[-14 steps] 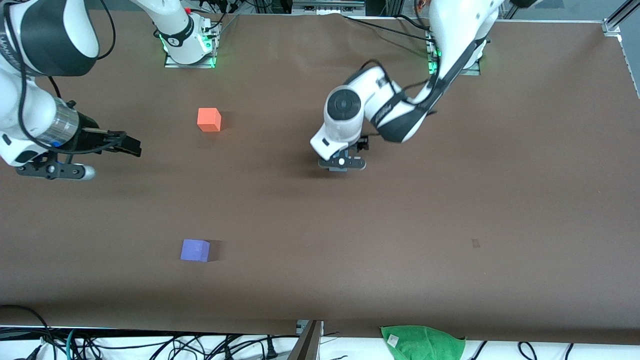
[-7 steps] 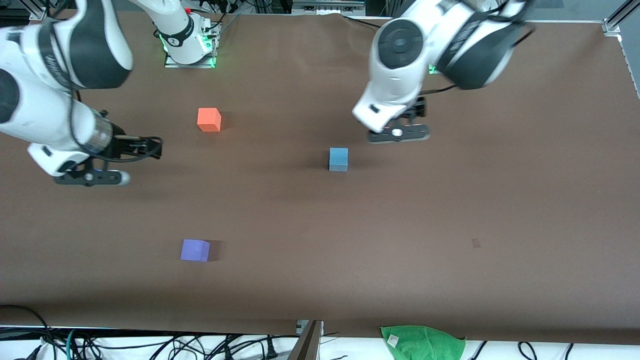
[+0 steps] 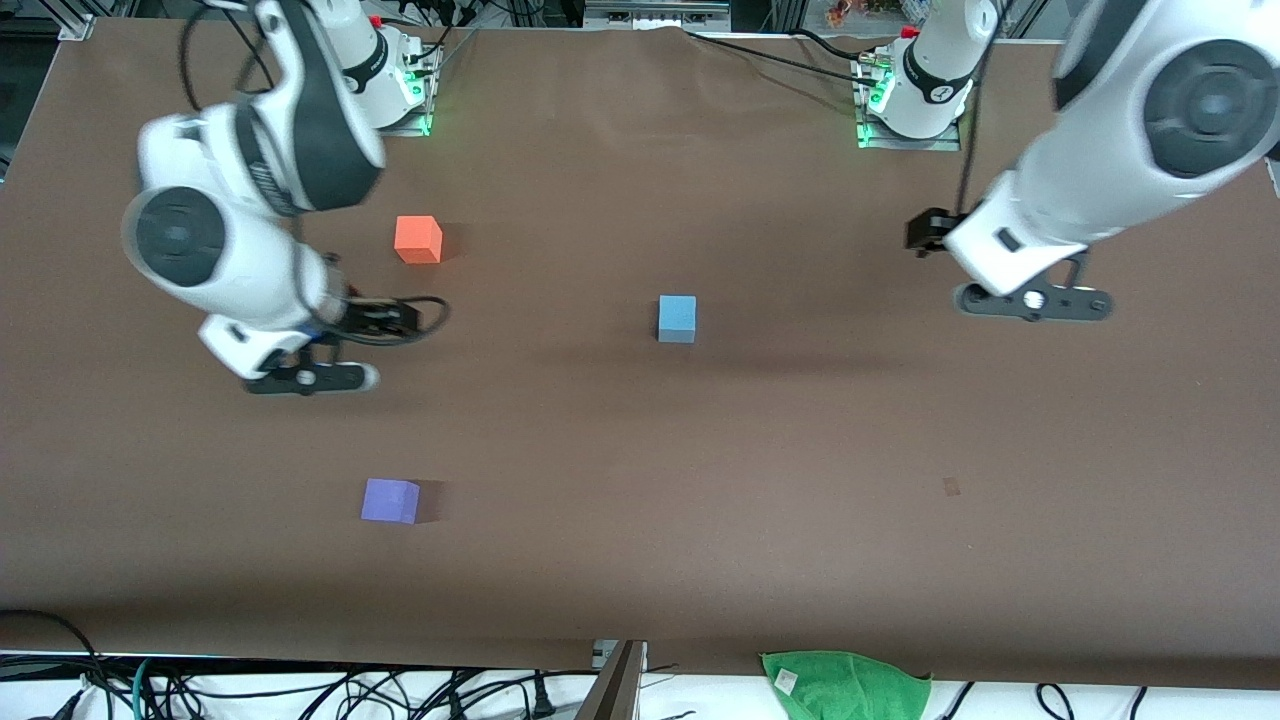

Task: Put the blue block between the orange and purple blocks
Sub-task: 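Withdraw the left gripper while the right gripper reaches the blue cube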

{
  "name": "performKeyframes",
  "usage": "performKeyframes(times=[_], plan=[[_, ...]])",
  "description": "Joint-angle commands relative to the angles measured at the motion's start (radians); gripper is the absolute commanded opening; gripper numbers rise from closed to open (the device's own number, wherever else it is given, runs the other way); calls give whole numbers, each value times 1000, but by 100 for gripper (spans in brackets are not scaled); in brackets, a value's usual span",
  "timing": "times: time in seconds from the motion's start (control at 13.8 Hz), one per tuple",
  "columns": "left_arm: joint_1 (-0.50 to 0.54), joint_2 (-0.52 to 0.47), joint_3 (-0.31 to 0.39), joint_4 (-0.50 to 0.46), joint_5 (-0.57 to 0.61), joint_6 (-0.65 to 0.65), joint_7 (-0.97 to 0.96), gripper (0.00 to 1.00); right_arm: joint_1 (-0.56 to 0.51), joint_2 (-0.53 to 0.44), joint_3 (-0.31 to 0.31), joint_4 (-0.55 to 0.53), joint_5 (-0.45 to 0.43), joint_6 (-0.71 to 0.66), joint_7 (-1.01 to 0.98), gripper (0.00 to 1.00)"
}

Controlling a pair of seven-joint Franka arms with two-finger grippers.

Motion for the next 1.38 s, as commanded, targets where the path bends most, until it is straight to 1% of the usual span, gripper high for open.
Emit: performKeyframes(times=[0.0, 0.07, 0.15, 0.22, 0.29, 0.36, 0.51, 0.58, 0.65, 0.73, 0.87, 0.94, 1.02, 1.31], plan=[[18, -33, 54, -31, -17, 48, 177, 100, 76, 74, 14, 36, 25, 68, 202, 99], [15, -68, 102, -87, -37, 85, 237, 100, 117, 89, 19, 36, 33, 99, 249, 99], [-3, -120, 181, -145, -62, 154, 297, 100, 153, 107, 21, 36, 47, 136, 303, 99], [-46, -184, 278, -252, -92, 241, 373, 100, 191, 129, 21, 37, 51, 178, 358, 99], [-72, -236, 345, -334, -126, 316, 442, 100, 229, 156, 21, 43, 53, 221, 403, 99], [-79, -279, 386, -392, -148, 361, 458, 100, 277, 186, 22, 61, 53, 264, 450, 99], [-94, -359, 439, -489, -146, 446, 405, 100, 334, 261, 37, 113, 53, 344, 503, 99], [-94, -384, 446, -529, -142, 463, 357, 100, 361, 299, 47, 144, 51, 376, 515, 99], [-94, -390, 446, -537, -140, 463, 318, 100, 384, 331, 47, 173, 53, 409, 540, 99], [-94, -390, 446, -537, -139, 461, 310, 100, 403, 357, 48, 190, 51, 444, 557, 99], [-112, -390, 450, -526, -139, 461, 312, 100, 450, 396, 47, 190, 42, 507, 584, 99], [-137, -389, 463, -520, -139, 461, 314, 100, 470, 411, 41, 190, 35, 513, 592, 99], [-140, -387, 466, -517, -139, 461, 322, 100, 475, 414, 42, 187, 13, 513, 592, 99], [-120, -381, 477, -517, -151, 449, 323, 100, 497, 440, 41, 174, -56, 518, 587, 99]])
